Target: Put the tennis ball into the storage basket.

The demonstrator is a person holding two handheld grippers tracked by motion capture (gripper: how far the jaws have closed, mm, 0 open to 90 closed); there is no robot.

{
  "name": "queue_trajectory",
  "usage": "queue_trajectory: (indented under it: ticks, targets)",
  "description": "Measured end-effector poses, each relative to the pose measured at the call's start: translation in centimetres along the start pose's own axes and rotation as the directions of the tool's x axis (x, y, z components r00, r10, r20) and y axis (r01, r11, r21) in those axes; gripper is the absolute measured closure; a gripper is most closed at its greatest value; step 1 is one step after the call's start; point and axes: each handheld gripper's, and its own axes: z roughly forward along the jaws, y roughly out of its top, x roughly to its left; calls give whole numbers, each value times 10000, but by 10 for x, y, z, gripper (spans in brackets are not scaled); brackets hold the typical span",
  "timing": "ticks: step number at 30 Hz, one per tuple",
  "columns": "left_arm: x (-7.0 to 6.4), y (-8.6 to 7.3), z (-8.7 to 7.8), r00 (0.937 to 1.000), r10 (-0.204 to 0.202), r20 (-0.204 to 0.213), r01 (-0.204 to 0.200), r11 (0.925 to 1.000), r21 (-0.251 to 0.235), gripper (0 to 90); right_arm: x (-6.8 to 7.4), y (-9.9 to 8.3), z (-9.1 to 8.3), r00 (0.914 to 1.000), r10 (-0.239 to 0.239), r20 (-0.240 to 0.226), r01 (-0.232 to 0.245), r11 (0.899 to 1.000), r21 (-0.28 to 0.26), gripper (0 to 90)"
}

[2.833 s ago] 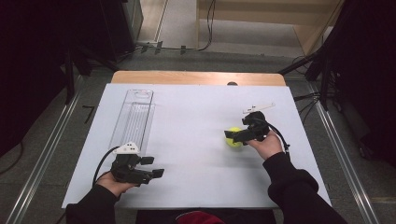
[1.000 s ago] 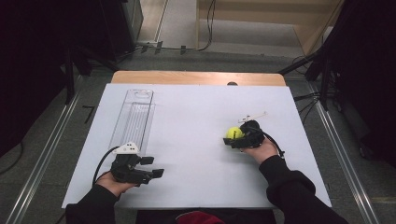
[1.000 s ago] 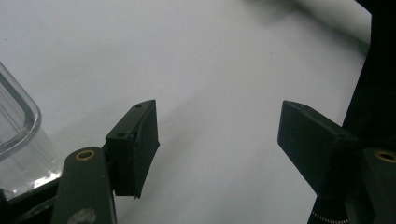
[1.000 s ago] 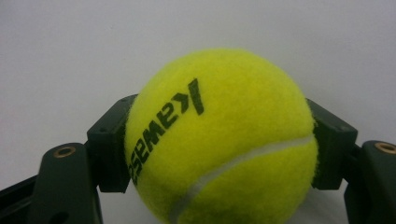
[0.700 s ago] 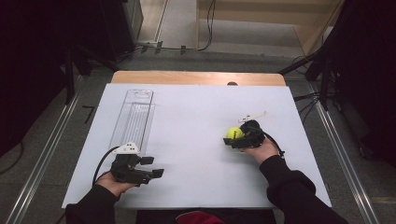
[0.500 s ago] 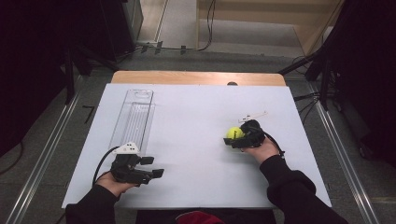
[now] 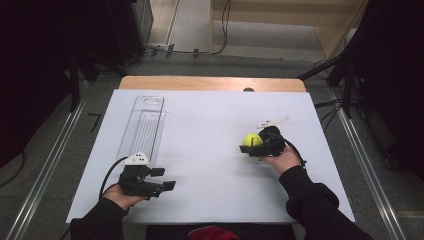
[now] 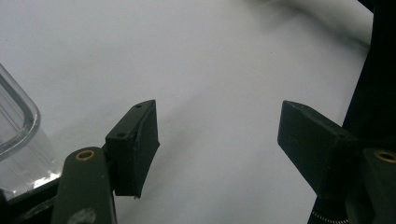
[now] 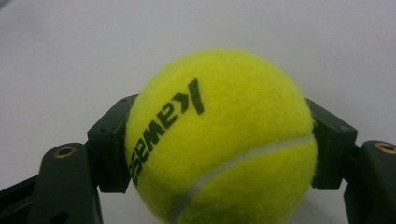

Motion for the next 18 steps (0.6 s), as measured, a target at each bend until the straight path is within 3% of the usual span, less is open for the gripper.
queue_trajectory:
  ticks: [8, 18]
  targets:
    - [0, 0, 0, 10000, 18, -23, -18, 10000, 3, 297, 10, 4, -11, 9993, -345, -149, 340, 9990, -286, 233]
    - [1, 0, 0, 10000, 27, -37, -28, 10000, -19, 297, 14, 5, -12, 9983, -297, -495, 288, 9994, -201, 234]
